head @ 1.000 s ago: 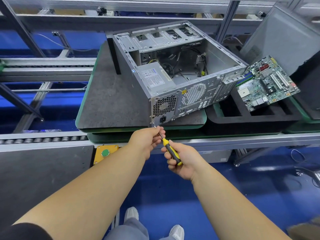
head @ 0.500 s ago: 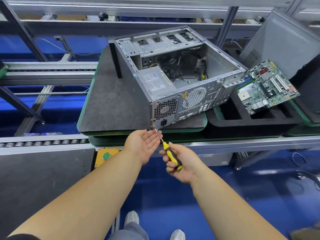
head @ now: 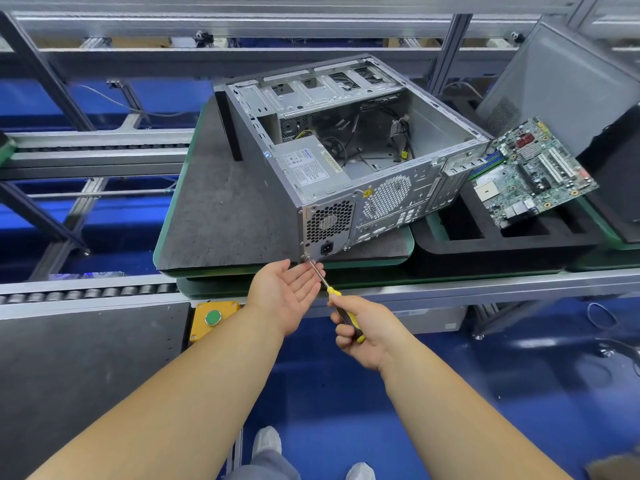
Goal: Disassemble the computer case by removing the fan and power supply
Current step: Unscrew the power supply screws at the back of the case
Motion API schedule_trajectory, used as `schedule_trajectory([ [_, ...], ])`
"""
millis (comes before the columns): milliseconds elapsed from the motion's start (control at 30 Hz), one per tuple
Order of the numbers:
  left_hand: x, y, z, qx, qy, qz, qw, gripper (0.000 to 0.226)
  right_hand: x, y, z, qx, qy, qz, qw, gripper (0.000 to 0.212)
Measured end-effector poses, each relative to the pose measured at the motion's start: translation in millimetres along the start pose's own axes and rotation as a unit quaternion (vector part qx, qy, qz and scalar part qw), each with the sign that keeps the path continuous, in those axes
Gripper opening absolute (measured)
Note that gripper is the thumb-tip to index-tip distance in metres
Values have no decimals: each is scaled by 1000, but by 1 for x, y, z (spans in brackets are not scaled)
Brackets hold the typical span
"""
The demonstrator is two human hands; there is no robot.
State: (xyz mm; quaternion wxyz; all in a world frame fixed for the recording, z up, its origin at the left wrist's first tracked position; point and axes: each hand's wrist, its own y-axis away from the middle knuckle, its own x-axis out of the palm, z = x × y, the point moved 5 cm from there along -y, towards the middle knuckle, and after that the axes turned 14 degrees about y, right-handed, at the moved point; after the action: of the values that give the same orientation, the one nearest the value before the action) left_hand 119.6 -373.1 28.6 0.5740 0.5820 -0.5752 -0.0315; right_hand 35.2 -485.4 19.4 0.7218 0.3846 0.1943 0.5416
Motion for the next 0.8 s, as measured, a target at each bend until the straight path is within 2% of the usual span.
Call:
schedule_trajectory([
  [133, 0, 0, 0, -2, 7, 3, 1000, 43, 0, 1, 0, 11, -23, 10, 1000, 40],
  [567, 2, 0, 0, -15, 16, -1, 1000, 45, -5, 3, 11, -44, 157, -87, 983, 25],
  [700, 1, -1, -1, -19, 20, -1, 1000, 47, -5, 2, 7, -49, 74, -72, 993, 24],
  [800, 1, -2, 0, -15, 26, 6, 1000, 46, -2, 2, 3, -36, 35, -18, 999, 37],
])
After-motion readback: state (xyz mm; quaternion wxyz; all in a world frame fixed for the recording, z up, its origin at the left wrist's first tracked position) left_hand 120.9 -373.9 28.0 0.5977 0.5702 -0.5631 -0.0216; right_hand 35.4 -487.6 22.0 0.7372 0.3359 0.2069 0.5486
